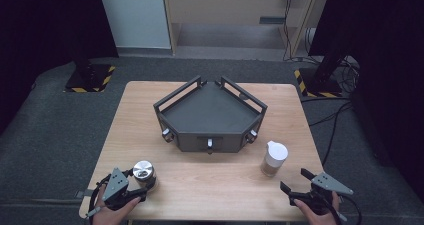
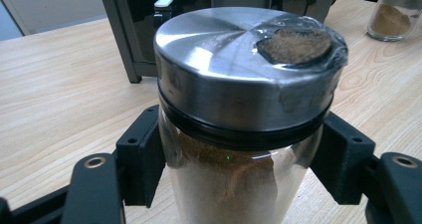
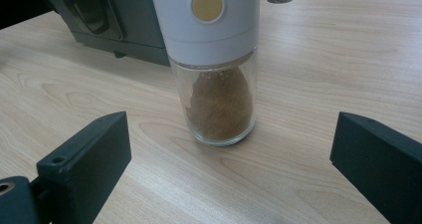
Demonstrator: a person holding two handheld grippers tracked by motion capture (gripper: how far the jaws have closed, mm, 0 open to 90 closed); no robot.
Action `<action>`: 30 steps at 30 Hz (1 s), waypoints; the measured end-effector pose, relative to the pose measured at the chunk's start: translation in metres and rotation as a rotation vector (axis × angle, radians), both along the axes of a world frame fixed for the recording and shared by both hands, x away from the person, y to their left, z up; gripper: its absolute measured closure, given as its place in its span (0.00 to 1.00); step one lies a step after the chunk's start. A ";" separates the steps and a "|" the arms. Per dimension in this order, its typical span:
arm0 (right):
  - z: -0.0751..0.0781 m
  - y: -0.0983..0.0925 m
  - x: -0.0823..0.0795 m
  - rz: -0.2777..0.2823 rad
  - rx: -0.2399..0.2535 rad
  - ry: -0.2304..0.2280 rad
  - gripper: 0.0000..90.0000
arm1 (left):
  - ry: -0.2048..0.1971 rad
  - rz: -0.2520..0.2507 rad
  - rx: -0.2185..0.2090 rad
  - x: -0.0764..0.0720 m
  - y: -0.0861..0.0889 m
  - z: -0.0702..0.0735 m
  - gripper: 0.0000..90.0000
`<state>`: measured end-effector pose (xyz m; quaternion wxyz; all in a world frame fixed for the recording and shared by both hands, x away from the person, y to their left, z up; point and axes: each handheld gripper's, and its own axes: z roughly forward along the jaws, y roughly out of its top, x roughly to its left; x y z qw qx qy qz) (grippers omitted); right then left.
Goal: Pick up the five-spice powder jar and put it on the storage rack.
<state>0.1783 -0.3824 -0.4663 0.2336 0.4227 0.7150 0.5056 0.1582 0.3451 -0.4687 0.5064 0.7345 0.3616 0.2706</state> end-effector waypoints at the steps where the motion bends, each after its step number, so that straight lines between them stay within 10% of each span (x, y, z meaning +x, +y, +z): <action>1: 0.000 0.000 0.000 0.000 -0.001 0.001 0.03 | 0.000 0.000 0.003 0.000 0.000 0.000 0.33; 30: 0.001 0.001 0.008 0.005 -0.021 -0.001 0.04 | -0.012 -0.009 -0.004 -0.003 -0.004 0.010 0.33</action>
